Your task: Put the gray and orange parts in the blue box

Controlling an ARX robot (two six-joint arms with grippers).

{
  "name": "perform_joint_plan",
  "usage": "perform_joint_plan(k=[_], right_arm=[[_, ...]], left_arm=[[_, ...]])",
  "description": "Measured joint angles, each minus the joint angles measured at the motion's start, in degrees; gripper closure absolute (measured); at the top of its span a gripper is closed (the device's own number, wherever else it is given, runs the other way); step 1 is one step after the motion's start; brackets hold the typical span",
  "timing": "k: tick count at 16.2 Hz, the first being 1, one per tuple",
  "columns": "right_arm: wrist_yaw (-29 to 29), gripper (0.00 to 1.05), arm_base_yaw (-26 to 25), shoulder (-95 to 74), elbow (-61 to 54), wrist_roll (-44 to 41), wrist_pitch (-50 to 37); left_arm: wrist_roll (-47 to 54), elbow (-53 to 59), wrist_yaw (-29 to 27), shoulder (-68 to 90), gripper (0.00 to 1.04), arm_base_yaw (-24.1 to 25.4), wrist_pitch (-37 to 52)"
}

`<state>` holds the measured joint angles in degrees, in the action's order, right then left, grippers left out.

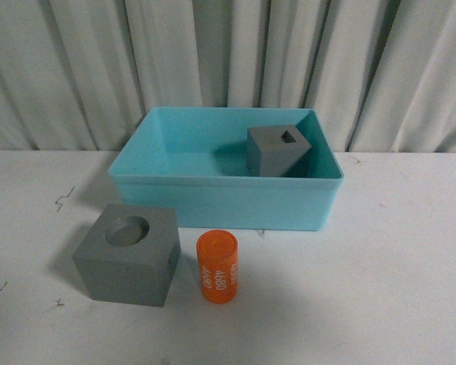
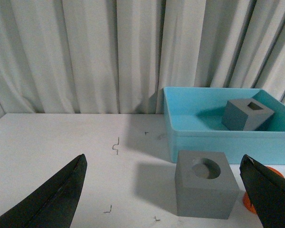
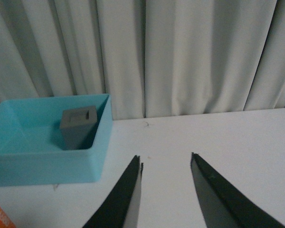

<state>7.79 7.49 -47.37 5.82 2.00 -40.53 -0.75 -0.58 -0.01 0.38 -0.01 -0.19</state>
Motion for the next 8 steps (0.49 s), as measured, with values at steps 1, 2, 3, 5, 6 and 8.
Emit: perform_joint_plan(k=[1,2,3,5,6,8], right_arm=[[-0.85,0.82,-0.85,2.43,-0.98,-0.63,1.49],[-1.49,0.93,-1.60,4.61,-1.46,-0.83,2.51],[-2.45,1.03,-2.19,7.30,-2.01,-1.53,4.37],[-6.84,1.03,-7.96,9.44,-4.59,-1.60,3.06],[-7.56,1.03,-7.82,11.06,-5.11,-1.64,6.25],[-7.65,1.03,-7.50,16.68,-5.14,-1.66,10.12]], left_arm=[[0.00,0.00,0.00,0.00,0.07,0.00,-0.02],[-0.02,0.00,0.00,0.00,0.07,0.00,-0.02],[-0.02,0.00,0.00,0.00,0.07,0.00,-0.02],[0.00,0.00,-0.04,0.00,0.07,0.00,0.00],[0.00,0.00,0.00,0.00,0.07,0.00,-0.02],[0.00,0.00,0.00,0.00,0.07,0.00,-0.02]])
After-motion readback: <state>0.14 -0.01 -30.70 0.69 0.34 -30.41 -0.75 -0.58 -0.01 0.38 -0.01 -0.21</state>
